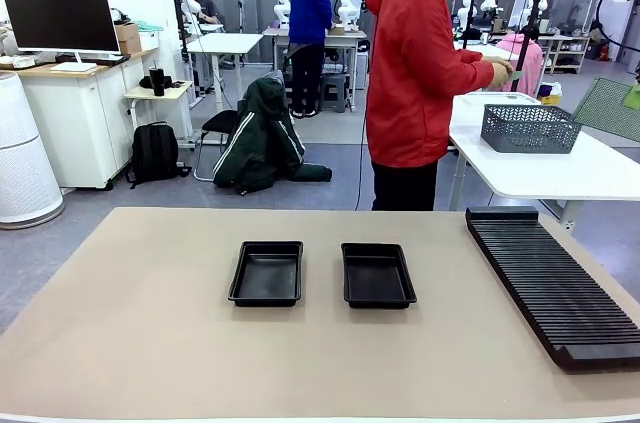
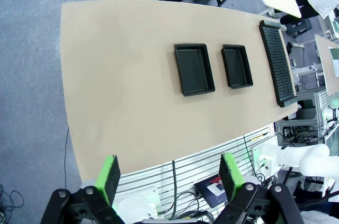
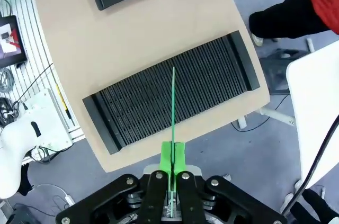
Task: Inspect and transfer BCBs to ESD trays.
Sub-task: Pick up the Blank PCB from the PCB Rack and place it in the left ESD tray.
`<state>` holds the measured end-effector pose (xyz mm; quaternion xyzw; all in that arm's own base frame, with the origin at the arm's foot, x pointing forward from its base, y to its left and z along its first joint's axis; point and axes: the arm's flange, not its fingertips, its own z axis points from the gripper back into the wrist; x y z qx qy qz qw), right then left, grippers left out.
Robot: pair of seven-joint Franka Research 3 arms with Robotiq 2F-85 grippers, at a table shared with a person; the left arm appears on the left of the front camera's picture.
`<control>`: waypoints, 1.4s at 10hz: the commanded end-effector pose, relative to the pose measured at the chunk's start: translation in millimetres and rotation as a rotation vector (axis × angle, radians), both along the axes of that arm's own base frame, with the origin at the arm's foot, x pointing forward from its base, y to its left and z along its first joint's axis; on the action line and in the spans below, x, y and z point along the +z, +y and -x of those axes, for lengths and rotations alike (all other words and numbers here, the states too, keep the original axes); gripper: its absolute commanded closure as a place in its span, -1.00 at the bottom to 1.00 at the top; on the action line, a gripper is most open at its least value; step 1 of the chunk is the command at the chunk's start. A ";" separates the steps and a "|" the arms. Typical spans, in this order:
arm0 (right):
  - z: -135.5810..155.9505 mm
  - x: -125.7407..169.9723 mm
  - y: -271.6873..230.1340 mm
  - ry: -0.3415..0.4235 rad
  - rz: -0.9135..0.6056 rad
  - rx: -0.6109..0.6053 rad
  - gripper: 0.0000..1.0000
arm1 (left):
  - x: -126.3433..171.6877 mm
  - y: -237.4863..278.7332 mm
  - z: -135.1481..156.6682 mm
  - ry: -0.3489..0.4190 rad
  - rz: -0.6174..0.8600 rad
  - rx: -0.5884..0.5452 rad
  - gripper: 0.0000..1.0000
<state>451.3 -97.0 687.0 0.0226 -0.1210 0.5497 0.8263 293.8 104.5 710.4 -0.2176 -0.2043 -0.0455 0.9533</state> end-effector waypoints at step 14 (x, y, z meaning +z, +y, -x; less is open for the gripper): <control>-51.7 -131.8 161.8 0.368 -0.711 -0.652 0.96 | -2.0 0.4 0.1 0.001 0.000 0.001 -1.00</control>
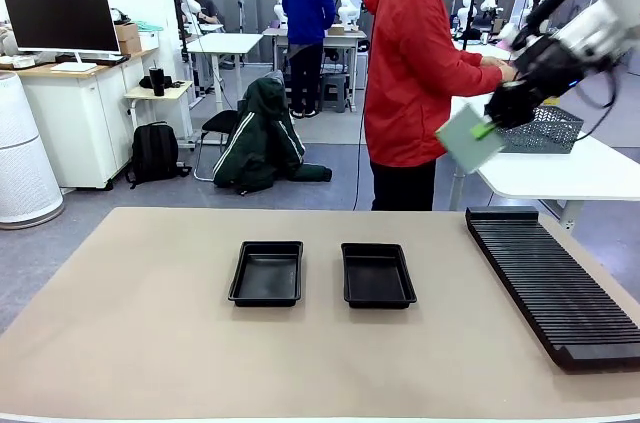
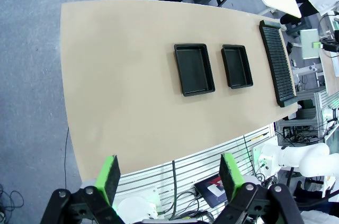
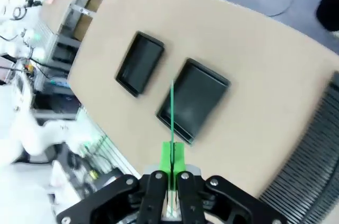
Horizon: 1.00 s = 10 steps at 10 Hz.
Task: Inspect and transfer BCBs to ESD trays.
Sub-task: Pick up the Blank PCB from the PCB Rack and place it in the left ESD tray.
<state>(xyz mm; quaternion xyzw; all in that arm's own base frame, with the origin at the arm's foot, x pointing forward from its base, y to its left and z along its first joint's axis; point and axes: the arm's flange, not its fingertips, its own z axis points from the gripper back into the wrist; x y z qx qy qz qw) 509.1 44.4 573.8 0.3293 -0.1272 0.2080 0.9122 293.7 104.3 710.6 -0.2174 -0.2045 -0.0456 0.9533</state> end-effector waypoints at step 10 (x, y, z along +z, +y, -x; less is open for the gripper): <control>24.5 -222.0 250.0 0.148 -0.369 -0.217 0.96 | -2.2 0.6 0.1 0.001 0.001 0.001 -1.00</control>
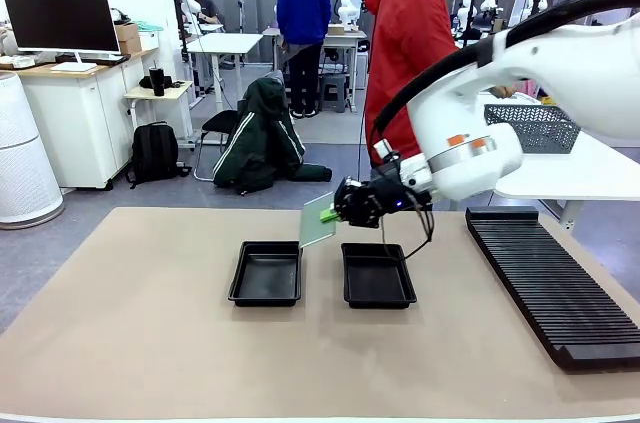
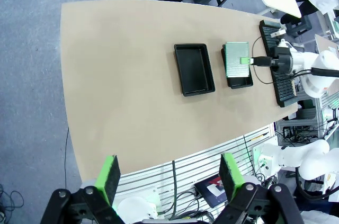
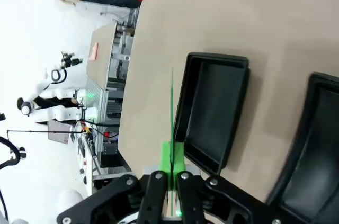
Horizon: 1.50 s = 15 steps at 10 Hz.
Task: Inspect and transfer BCBs to ESD trays.
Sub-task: Pick up the Blank PCB from the PCB Rack and place it in the left ESD tray.
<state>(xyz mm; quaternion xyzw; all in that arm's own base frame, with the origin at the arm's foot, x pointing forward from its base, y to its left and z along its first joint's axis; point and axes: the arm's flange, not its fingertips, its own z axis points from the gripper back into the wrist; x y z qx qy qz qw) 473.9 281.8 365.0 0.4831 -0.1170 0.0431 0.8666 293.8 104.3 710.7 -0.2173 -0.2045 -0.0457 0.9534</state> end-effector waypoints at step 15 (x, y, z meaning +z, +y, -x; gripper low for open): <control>-47.4 -90.8 100.7 0.168 0.114 0.016 0.96 | -2.3 0.7 0.1 0.001 0.001 0.001 -1.00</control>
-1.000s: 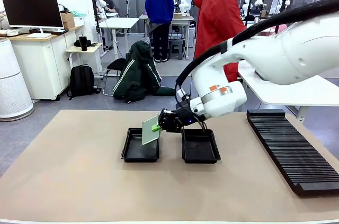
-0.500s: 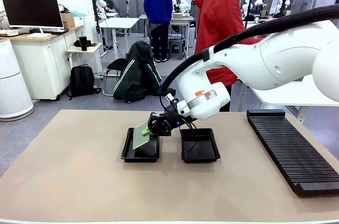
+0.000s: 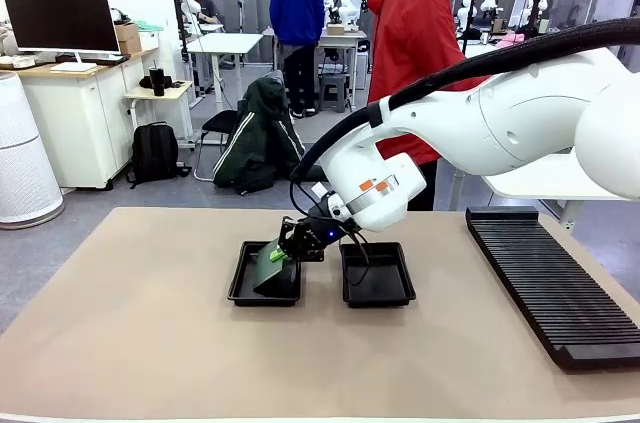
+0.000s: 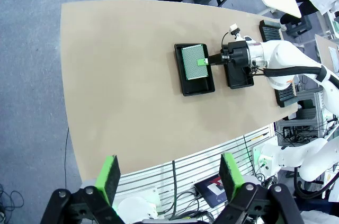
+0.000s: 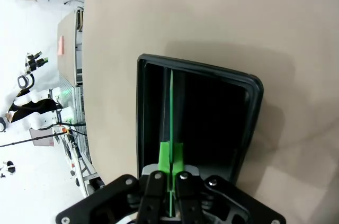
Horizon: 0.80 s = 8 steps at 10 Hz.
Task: Inspect and transfer BCBs to ESD trays.
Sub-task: Pick up the Blank PCB from the PCB Rack and place it in the left ESD tray.
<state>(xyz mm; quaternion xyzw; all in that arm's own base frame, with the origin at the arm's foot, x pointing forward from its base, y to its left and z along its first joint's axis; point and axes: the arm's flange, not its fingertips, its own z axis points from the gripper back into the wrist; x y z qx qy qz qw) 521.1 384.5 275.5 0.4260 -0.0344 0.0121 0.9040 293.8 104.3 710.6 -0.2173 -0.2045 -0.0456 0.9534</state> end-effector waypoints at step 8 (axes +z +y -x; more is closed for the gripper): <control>-0.3 -1.4 -2.0 -0.009 -0.021 0.005 0.96 | -2.3 0.6 0.1 0.001 0.001 0.001 -1.00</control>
